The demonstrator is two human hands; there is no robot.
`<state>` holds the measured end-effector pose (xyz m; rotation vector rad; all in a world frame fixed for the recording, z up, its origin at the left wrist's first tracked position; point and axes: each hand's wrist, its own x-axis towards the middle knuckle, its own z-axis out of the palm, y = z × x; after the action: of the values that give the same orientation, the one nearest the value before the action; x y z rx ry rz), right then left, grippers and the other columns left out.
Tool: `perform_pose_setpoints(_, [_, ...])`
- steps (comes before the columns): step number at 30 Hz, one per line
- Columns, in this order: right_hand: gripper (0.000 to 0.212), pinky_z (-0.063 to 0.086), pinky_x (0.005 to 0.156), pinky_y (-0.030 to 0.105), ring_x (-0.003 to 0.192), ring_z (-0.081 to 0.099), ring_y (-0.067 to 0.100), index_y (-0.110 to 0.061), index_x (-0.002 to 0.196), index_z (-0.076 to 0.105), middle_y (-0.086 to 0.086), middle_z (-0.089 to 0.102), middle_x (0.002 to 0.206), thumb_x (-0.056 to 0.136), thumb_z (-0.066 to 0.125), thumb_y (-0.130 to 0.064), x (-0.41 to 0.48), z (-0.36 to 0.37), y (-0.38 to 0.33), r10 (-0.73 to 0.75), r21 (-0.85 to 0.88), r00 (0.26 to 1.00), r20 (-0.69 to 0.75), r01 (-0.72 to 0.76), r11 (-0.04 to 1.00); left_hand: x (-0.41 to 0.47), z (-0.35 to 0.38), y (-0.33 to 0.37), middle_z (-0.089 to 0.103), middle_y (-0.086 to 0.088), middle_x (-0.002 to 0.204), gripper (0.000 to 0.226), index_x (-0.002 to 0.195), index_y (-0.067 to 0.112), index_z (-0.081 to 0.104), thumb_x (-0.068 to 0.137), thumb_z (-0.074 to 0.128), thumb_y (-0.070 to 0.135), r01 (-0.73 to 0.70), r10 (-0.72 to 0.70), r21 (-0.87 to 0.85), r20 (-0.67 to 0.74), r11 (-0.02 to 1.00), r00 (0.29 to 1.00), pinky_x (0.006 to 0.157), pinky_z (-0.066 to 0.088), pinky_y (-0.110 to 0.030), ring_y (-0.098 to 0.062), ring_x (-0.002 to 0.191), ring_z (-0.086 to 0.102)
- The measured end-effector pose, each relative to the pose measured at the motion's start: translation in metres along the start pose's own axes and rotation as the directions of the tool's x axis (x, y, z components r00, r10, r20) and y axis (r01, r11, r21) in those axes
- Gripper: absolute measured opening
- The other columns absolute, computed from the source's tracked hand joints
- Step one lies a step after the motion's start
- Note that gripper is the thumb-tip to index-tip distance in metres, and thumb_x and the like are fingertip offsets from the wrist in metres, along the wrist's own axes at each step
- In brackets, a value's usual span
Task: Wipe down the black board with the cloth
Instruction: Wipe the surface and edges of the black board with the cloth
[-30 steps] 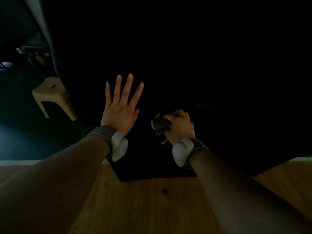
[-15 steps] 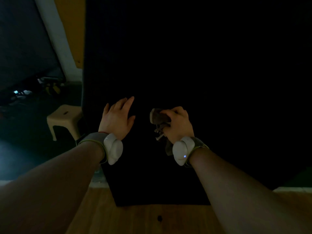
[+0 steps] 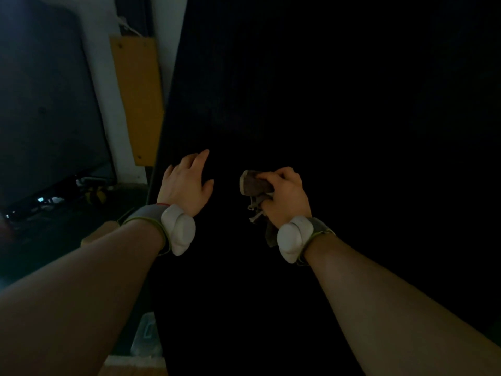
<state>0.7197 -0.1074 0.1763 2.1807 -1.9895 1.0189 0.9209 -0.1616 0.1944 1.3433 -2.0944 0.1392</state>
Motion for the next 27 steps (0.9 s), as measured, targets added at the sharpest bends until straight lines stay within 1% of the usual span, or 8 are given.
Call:
perform_pose_setpoints(4, [0.049,0.036,0.108,0.040,0.124,0.034,0.033,-0.021,0.140,0.041,0.010,0.033,0.138,0.093,0.051,-0.008,0.018,-0.035,-0.010,-0.013,0.017,1.000,-0.025,0.014,1.000,0.020,-0.027,0.016,0.029,-0.014,0.149,0.067,0.149,0.017,0.019,0.093,0.052,0.029,-0.014,0.014,0.010,-0.030,1.000,0.999,0.111,0.025,-0.048,-0.035,0.132,0.034])
perform_pose_setpoints(6, [0.051,0.038,0.107,0.038,0.122,0.035,0.032,-0.020,0.140,0.041,0.010,0.034,0.136,0.092,0.052,-0.006,0.026,-0.053,-0.014,-0.029,0.038,0.998,-0.054,0.031,0.999,0.032,-0.041,0.023,0.028,-0.014,0.150,0.067,0.149,0.016,0.019,0.093,0.052,0.029,-0.038,0.039,0.022,-0.072,0.999,0.997,0.112,0.025,-0.046,-0.034,0.135,0.031])
perform_pose_setpoints(9, [0.052,0.041,0.105,0.040,0.120,0.036,0.032,-0.019,0.140,0.041,0.009,0.036,0.135,0.091,0.052,-0.004,0.040,-0.073,-0.021,-0.062,0.059,0.993,-0.105,0.068,0.996,0.051,-0.058,0.030,0.027,-0.016,0.151,0.067,0.149,0.014,0.022,0.092,0.054,0.028,-0.069,0.073,0.041,-0.119,0.997,0.990,0.113,0.023,-0.044,-0.034,0.137,0.027])
perform_pose_setpoints(14, [0.054,0.045,0.099,0.045,0.121,0.037,0.033,-0.020,0.136,0.042,0.009,0.036,0.139,0.088,0.053,0.002,0.068,-0.109,-0.037,-0.084,0.065,0.962,-0.260,0.104,0.992,0.089,-0.088,0.039,0.022,-0.015,0.153,0.067,0.148,0.013,0.022,0.092,0.054,0.027,-0.135,0.143,0.055,-0.182,0.989,0.973,0.115,0.019,-0.043,-0.033,0.140,0.020])
perform_pose_setpoints(19, [0.051,0.047,0.094,0.047,0.117,0.044,0.034,-0.017,0.131,0.046,0.011,0.038,0.138,0.086,0.054,0.004,0.097,-0.144,-0.050,-0.148,-0.009,0.914,-0.378,0.156,0.988,0.131,-0.111,0.043,0.020,-0.013,0.155,0.069,0.149,0.010,0.020,0.091,0.054,0.028,-0.197,0.204,0.054,-0.241,0.979,0.949,0.116,0.017,-0.041,-0.032,0.142,0.017])
perform_pose_setpoints(22, [0.051,0.044,0.097,0.047,0.118,0.042,0.033,-0.017,0.132,0.049,0.011,0.038,0.137,0.085,0.054,0.004,0.110,-0.159,-0.055,-0.165,-0.060,0.883,-0.439,0.155,0.986,0.150,-0.121,0.045,0.020,-0.013,0.155,0.069,0.149,0.009,0.020,0.092,0.055,0.028,-0.244,0.249,0.053,-0.269,0.968,0.930,0.117,0.016,-0.041,-0.031,0.142,0.017])
perform_pose_setpoints(24, [0.052,0.039,0.102,0.047,0.120,0.040,0.032,-0.019,0.131,0.050,0.011,0.038,0.137,0.084,0.057,0.003,0.121,-0.167,-0.060,-0.183,-0.109,0.853,-0.489,0.148,0.983,0.163,-0.127,0.045,0.023,-0.014,0.153,0.068,0.148,0.007,0.022,0.091,0.055,0.026,-0.277,0.280,0.052,-0.307,0.959,0.910,0.116,0.019,-0.040,-0.032,0.141,0.021])
perform_pose_setpoints(27, [0.053,0.033,0.105,0.042,0.123,0.037,0.031,-0.022,0.129,0.052,0.010,0.037,0.138,0.082,0.058,0.002,0.136,-0.181,-0.068,-0.215,-0.190,0.798,-0.563,0.129,0.973,0.178,-0.132,0.045,0.020,-0.017,0.153,0.068,0.147,0.008,0.025,0.089,0.058,0.025,-0.329,0.350,0.122,-0.404,0.936,0.845,0.115,0.022,-0.044,-0.034,0.139,0.022])
